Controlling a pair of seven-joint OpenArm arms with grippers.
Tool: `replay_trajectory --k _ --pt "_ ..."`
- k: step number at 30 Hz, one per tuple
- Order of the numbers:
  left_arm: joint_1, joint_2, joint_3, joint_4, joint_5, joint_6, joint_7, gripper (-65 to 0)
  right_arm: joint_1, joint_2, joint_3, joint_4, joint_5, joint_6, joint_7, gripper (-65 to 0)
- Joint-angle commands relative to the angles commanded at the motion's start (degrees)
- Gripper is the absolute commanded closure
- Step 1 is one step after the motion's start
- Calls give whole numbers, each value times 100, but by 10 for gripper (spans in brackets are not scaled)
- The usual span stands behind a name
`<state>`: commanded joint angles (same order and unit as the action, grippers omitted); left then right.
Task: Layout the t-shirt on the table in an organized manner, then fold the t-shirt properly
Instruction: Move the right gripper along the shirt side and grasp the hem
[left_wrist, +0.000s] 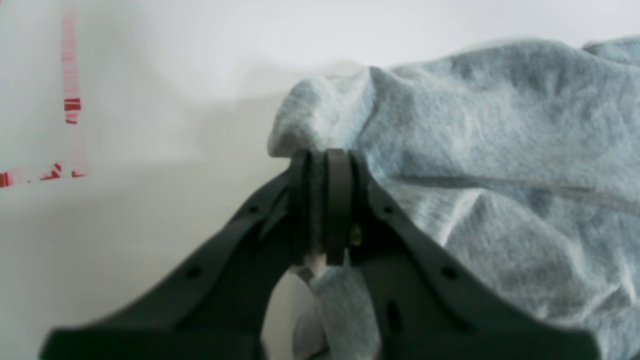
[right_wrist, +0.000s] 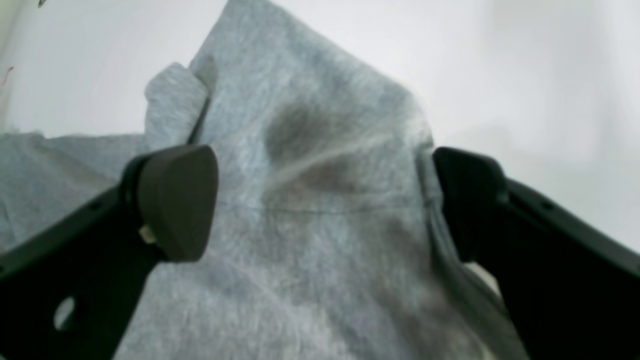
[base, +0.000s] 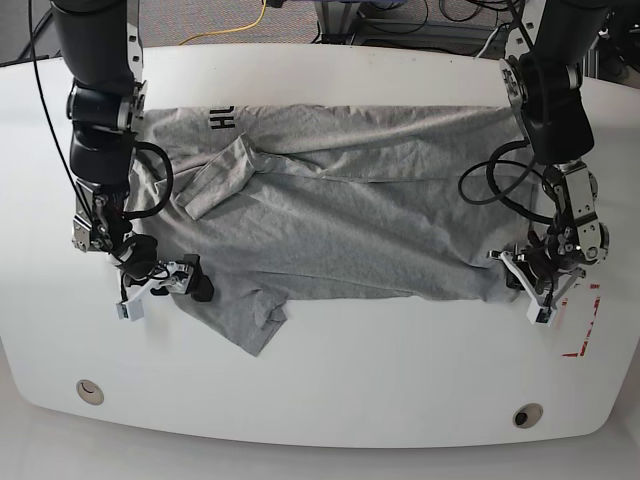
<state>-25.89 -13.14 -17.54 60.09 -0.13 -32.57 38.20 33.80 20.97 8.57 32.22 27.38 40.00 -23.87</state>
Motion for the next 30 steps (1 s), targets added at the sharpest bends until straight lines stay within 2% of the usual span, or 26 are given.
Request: replay_trajectory --k 3,5,7,9,10,20,24,30 --pt "0 0 0 0 0 0 0 -36 53 0 0 -9 0 0 123 -384" --pt "0 -9 0 0 0 0 0 -36 70 18 0 -9 0 0 149 -250" --pt "0 -44 0 0 0 0 0 -36 79 35 0 0 0 0 149 -146" --pt "0 -62 0 0 0 0 -18 -36 88 44 0 0 0 0 132 -75" --pt "0 -62 0 0 0 0 -26 -36 123 53 0 0 0 0 123 -59" --pt "-176 -44 18 -26 0 0 -53 -36 211 334 0 9 0 0 114 -51" --pt "-316 -53 299 -18 -26 0 -53 -36 281 378 0 97 0 0 -105 -51" --pt "-378 -62 404 9 -35 0 -53 -36 105 501 0 809 0 0 -545 -51"
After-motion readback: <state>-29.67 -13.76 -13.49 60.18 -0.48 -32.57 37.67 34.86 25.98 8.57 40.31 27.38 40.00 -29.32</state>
